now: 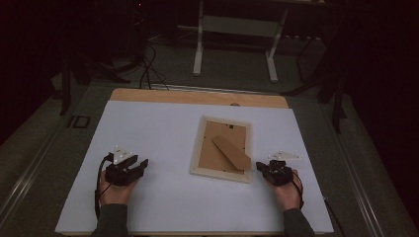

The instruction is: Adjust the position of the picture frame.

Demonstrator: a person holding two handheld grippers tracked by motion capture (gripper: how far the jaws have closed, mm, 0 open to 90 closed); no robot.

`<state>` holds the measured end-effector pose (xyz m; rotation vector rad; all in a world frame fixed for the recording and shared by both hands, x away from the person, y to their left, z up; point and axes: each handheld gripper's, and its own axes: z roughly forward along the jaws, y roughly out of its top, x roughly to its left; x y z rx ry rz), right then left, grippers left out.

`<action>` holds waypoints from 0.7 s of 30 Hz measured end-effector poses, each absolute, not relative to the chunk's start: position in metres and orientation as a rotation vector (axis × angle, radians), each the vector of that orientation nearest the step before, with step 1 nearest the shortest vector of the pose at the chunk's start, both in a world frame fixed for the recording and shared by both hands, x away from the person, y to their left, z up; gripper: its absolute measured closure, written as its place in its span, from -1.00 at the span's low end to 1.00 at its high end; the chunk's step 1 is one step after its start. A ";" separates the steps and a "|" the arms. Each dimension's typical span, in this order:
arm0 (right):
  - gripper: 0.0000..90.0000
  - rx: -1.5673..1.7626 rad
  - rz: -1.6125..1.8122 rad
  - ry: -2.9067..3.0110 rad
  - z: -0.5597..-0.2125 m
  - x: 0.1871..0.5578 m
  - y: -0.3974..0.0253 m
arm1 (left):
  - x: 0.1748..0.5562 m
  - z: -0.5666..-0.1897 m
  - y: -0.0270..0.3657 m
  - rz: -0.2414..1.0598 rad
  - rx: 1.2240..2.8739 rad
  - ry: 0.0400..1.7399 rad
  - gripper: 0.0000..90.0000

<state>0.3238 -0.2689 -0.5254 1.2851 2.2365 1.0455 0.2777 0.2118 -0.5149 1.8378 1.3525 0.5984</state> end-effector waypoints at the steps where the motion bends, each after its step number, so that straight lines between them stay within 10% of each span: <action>1: 1.00 1.282 1.045 2.242 -0.526 0.324 -0.268 | 0.278 -0.515 0.212 0.598 1.838 1.353 0.24; 21: 1.00 1.230 1.030 2.304 -0.532 0.324 -0.256 | 0.279 -0.516 0.212 0.600 1.842 1.360 0.23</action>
